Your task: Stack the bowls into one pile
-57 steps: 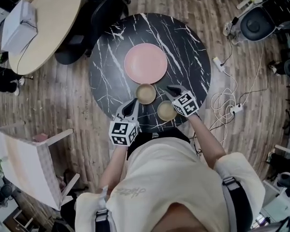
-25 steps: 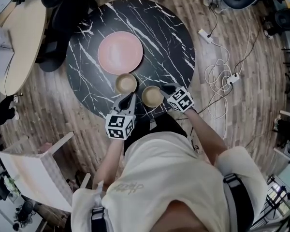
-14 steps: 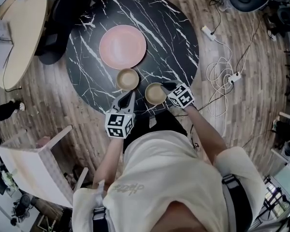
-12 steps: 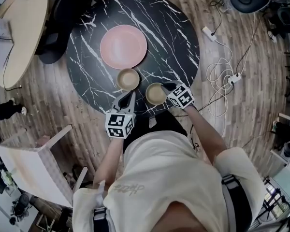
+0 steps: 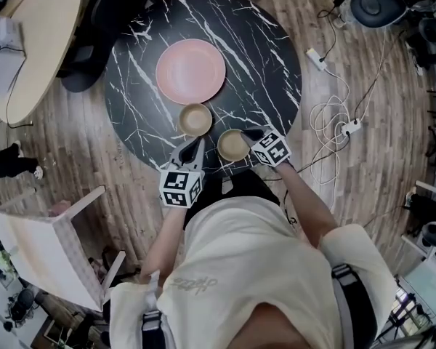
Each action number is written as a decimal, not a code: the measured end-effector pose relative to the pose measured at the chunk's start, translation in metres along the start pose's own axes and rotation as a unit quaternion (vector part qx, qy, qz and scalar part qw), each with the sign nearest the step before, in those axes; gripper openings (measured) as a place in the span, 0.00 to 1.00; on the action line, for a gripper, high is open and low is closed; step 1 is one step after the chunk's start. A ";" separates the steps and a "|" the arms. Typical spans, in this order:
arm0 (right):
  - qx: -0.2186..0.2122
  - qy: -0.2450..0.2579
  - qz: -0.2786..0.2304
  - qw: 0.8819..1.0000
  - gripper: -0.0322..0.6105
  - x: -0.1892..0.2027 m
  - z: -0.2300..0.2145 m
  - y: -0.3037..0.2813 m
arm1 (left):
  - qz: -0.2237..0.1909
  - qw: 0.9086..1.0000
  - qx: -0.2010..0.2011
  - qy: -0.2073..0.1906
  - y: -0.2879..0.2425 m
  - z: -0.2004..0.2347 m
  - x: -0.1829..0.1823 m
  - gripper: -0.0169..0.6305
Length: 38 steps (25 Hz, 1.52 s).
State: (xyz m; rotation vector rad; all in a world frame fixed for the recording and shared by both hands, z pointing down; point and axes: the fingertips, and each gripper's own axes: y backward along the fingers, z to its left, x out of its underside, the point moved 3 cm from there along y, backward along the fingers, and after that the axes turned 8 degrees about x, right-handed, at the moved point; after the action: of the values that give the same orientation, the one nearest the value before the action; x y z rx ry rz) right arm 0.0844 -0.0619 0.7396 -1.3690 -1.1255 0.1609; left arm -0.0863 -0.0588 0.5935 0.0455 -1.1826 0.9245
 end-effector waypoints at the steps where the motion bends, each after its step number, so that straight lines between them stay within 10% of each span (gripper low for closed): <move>1: 0.000 0.006 0.001 1.000 0.08 0.000 0.001 0.001 | 0.000 1.000 -0.001 0.000 0.001 0.000 0.000 0.06; 38: -0.053 0.128 -0.037 0.990 0.08 -0.127 0.026 -0.007 | -0.070 0.989 -0.122 0.040 0.070 0.037 -0.006 0.06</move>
State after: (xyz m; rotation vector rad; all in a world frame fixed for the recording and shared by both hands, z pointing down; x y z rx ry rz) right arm -0.0019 -0.1319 0.6722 -1.3944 -0.9772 -0.1279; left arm -0.1599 -0.0353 0.5748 -0.1040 -1.1953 0.6480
